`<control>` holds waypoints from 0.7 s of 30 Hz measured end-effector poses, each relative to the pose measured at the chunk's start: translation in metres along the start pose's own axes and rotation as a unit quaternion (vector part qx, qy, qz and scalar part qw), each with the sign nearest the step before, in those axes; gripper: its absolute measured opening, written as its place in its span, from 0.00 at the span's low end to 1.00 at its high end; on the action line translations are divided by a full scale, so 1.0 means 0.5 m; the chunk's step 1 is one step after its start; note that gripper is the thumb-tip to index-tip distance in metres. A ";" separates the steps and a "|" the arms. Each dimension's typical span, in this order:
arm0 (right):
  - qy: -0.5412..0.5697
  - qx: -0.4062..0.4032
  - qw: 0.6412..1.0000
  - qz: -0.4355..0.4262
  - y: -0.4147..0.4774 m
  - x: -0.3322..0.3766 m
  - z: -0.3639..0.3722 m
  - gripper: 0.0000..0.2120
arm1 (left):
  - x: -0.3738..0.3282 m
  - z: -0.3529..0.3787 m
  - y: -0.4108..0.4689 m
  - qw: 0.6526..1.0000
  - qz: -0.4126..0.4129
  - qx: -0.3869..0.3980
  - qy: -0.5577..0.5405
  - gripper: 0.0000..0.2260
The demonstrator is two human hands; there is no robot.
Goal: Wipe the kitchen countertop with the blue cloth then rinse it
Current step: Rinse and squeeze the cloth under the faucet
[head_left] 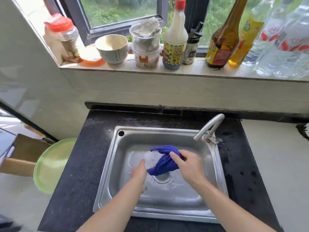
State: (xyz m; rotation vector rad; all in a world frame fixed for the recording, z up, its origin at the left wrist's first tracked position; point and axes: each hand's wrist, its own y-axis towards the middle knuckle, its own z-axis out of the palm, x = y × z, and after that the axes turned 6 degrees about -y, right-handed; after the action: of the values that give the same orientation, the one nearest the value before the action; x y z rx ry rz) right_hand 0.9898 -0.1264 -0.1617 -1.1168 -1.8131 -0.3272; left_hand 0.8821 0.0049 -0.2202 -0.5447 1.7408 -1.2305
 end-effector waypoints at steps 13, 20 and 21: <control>0.291 -0.035 0.926 0.238 -0.143 0.069 0.054 0.06 | -0.027 -0.027 -0.025 0.958 -0.079 0.221 -0.162 0.09; 0.499 0.001 0.794 0.347 -0.081 -0.003 0.043 0.15 | -0.029 -0.006 -0.127 0.946 0.016 0.321 -0.041 0.10; 0.518 0.032 0.785 0.339 -0.077 0.001 0.051 0.19 | -0.029 -0.003 -0.139 0.948 0.044 0.316 -0.008 0.11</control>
State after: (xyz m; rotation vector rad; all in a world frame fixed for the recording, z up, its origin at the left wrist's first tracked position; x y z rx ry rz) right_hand 0.9438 -0.1312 -0.1655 -1.1192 -0.3977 -0.3347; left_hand 0.8781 -0.0114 -0.1512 -0.0925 1.2352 -1.6113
